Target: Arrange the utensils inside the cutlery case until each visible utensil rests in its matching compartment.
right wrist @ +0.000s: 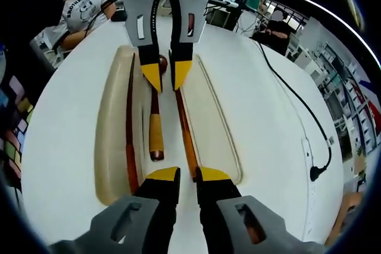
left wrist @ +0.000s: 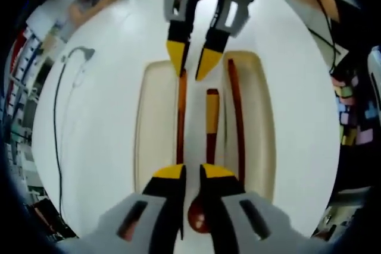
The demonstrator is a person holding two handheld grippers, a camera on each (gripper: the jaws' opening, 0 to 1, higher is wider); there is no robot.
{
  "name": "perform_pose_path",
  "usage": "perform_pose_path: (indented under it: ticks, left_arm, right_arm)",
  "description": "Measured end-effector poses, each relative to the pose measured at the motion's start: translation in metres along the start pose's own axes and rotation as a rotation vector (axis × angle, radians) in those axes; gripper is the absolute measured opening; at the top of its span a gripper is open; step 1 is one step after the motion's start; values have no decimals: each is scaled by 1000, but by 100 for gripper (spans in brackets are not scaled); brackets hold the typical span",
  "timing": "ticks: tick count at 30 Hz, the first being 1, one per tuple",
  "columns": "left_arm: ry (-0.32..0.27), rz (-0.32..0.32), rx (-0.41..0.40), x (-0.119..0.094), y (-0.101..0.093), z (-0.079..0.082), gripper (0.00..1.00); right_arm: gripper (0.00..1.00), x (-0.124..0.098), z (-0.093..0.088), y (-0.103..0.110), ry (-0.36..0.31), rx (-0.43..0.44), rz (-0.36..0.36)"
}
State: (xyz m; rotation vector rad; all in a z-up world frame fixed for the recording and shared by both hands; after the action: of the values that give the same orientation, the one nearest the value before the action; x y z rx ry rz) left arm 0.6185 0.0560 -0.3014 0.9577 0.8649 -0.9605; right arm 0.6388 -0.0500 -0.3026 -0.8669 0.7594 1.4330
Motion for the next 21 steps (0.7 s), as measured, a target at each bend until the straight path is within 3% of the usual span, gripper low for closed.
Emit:
perform_pose_path:
  ticks: [9,14,21]
  left_arm:
    - [1,3,-7,1,2,-3,11]
    - [-3,-1,-15,1,3,-2,11]
    - [-2,-1,-16,2,3,2,13]
  right_arm:
    - [12,4,-1,1,13,-15,17]
    - [6,7,-5,1,34,-26,25]
    - [5,6,-8,3,31,-50,38]
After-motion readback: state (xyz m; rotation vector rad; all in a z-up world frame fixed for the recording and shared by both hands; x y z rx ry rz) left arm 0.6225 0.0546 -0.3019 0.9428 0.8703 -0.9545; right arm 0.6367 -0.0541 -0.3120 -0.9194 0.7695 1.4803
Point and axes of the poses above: the point that each gripper's makers call its tool centre point, and the gripper's own axes: x roughly forward along the fingers, y roughly to its left, z roughly out of its top, the point moved 2 cm from there along -x, roughly backward along the fingers, and after that the axes turned 11 degrees about z, right-handed, at the moved point
